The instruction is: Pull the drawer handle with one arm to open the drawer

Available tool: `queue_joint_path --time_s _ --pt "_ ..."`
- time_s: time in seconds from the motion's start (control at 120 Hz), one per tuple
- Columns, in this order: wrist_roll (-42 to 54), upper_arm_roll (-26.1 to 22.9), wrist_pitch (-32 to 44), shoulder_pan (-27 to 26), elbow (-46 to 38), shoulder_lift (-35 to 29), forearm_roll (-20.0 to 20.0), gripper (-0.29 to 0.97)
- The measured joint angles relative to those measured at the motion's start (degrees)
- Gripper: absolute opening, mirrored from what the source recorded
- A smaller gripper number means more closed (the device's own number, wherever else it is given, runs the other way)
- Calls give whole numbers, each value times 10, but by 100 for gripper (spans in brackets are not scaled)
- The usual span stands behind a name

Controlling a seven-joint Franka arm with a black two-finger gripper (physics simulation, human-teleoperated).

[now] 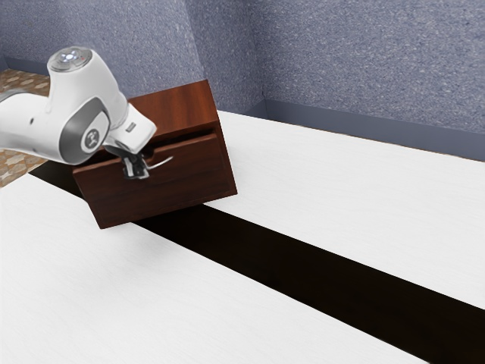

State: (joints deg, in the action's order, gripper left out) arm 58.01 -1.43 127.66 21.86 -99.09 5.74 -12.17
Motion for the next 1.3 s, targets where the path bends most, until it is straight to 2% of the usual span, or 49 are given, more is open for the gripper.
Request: queue_joint_path --time_s 1.3 --pt "9 -13 2 -3 -63 -54 32 3"
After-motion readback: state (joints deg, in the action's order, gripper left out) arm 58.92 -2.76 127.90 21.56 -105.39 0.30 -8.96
